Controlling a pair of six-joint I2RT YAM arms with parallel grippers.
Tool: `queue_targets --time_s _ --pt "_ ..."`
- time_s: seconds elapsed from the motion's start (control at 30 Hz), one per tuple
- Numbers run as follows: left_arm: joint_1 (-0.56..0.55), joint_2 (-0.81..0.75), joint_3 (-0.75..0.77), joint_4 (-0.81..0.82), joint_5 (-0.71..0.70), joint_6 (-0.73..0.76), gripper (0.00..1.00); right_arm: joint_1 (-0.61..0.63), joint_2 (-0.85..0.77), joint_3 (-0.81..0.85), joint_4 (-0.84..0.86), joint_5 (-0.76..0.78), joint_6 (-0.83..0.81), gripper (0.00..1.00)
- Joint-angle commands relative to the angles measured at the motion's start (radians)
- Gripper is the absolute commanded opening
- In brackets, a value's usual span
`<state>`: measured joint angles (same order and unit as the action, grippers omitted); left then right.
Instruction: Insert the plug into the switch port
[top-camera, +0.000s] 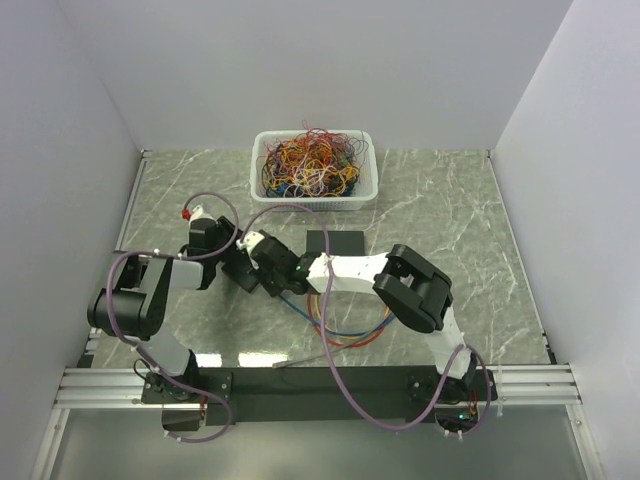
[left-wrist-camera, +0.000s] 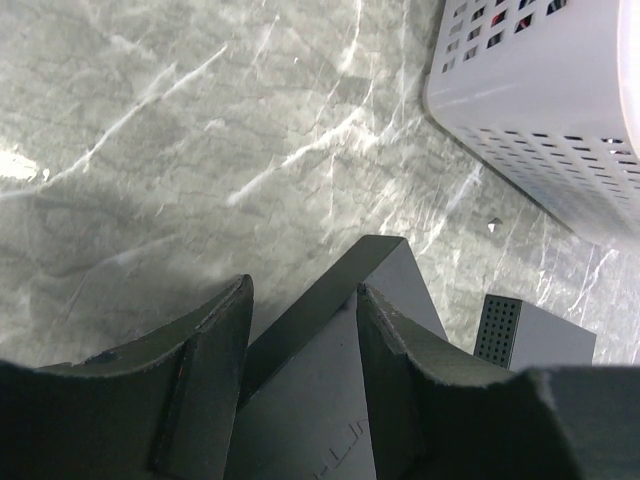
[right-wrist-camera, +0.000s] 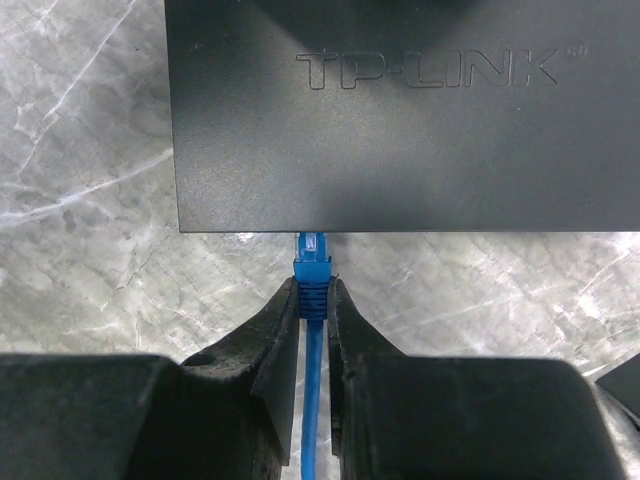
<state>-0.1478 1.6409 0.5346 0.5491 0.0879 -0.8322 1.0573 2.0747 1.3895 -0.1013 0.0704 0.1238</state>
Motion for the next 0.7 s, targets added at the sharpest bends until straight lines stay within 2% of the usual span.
queue_targets --time_s 0.0,0.23,0.47,0.67 --pt "-0.084 0.076 -0.081 -0.223 0.154 -0.062 0.52 -0.036 0.001 0.147 0.41 0.022 -0.016 0.0" --pt "-0.091 0.1 -0.084 -0.212 0.165 -0.064 0.52 -0.045 0.061 0.21 0.434 -0.035 0.003 0.0" --pt "-0.091 0.071 -0.053 -0.274 0.132 -0.053 0.55 -0.045 0.045 0.169 0.428 -0.067 0.02 0.0" --pt "-0.085 0.042 -0.005 -0.359 0.121 -0.019 0.69 -0.043 0.047 0.16 0.374 -0.067 0.027 0.0"
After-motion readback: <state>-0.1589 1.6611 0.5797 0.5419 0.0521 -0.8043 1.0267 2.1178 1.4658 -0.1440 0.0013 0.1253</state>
